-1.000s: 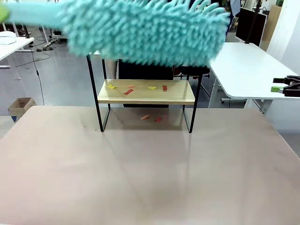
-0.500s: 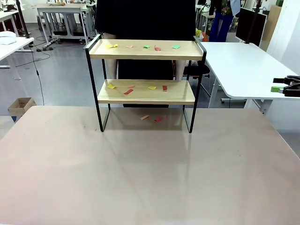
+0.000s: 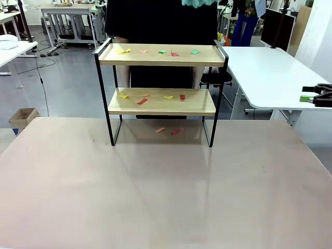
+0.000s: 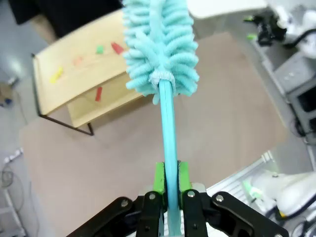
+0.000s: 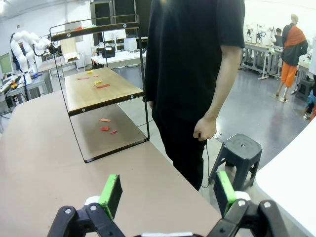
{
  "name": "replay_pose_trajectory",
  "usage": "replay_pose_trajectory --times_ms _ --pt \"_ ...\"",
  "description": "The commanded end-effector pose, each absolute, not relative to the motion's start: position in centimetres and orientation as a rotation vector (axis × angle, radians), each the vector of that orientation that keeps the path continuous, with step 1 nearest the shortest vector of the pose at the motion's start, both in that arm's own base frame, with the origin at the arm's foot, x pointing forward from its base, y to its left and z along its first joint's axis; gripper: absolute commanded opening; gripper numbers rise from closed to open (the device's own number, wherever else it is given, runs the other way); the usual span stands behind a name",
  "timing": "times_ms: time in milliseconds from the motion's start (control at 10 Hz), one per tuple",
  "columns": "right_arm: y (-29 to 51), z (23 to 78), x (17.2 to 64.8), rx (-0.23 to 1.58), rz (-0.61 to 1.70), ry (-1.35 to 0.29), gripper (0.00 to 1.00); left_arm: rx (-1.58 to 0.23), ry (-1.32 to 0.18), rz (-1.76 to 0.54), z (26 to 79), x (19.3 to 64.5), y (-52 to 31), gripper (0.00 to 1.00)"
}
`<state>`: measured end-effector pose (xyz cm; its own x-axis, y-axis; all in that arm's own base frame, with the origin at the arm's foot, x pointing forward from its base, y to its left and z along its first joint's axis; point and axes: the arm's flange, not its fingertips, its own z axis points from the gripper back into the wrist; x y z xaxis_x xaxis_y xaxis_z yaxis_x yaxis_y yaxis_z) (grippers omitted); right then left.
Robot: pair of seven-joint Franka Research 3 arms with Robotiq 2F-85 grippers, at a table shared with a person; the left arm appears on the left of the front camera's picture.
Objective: Clean the shelf.
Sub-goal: Clean the specific section of the Shelf indicated by the human with the Duster.
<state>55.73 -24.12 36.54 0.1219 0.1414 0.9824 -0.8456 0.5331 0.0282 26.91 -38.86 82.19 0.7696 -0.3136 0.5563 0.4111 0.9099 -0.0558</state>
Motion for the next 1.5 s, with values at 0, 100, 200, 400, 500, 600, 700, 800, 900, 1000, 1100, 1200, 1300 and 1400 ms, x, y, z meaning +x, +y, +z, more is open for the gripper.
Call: replay_pose_trajectory --times_ms 0,100,200,400,500,600,700,800,900,1000,1100,1200,1300,1400 --pt "-23.9 36.8 55.8 0.714 0.82 -1.247 1.0 -0.185 -0.559 -0.384 84.2 28.1 -41.8 0.13" --pt "-23.9 36.8 55.8 0.714 0.82 -1.247 1.0 -0.179 -0.57 -0.395 82.2 26.9 -38.9 0.13" --pt "-23.9 36.8 55.8 0.714 0.82 -1.247 1.0 -0.179 -0.57 -0.395 82.2 26.9 -38.9 0.13" --pt "-23.9 36.8 55.8 0.714 0.82 -1.247 1.0 -0.179 -0.57 -0.395 82.2 26.9 -38.9 0.13" --pt "-23.9 36.8 55.8 0.714 0.82 -1.247 1.0 -0.193 -0.548 -0.401 82.2 27.7 -40.2 0.13" --pt "-23.9 36.8 55.8 0.714 0.82 -1.247 1.0 -0.223 -0.61 -0.346 81.3 27.6 -41.6 0.13" --pt "-23.9 36.8 55.8 0.714 0.82 -1.247 1.0 -0.238 -0.638 -0.321 80.4 28.5 -42.9 0.13" --pt "-23.9 36.8 55.8 0.714 0.82 -1.247 1.0 -0.27 -0.649 -0.287 79.4 29.9 -44.1 0.13" --pt "-23.9 36.8 55.8 0.714 0.82 -1.247 1.0 -0.29 -0.654 -0.268 78.6 30.8 -45.0 0.13" --pt "-23.9 36.8 55.8 0.714 0.82 -1.247 1.0 -0.312 -0.652 -0.233 77.6 31.5 -45.7 0.13" --pt "-23.9 36.8 55.8 0.714 0.82 -1.247 1.0 -0.326 -0.655 -0.198 76.7 32.3 -46.3 0.13" --pt "-23.9 36.8 55.8 0.714 0.82 -1.247 1.0 -0.294 -0.68 -0.137 75.8 33.1 -46.9 0.13" --pt "-23.9 36.8 55.8 0.714 0.82 -1.247 1.0 -0.289 -0.698 -0.113 75.0 33.3 -47.4 0.13" --pt "-23.9 36.8 55.8 0.714 0.82 -1.247 1.0 -0.308 -0.69 -0.095 74.1 33.6 -47.8 0.13"
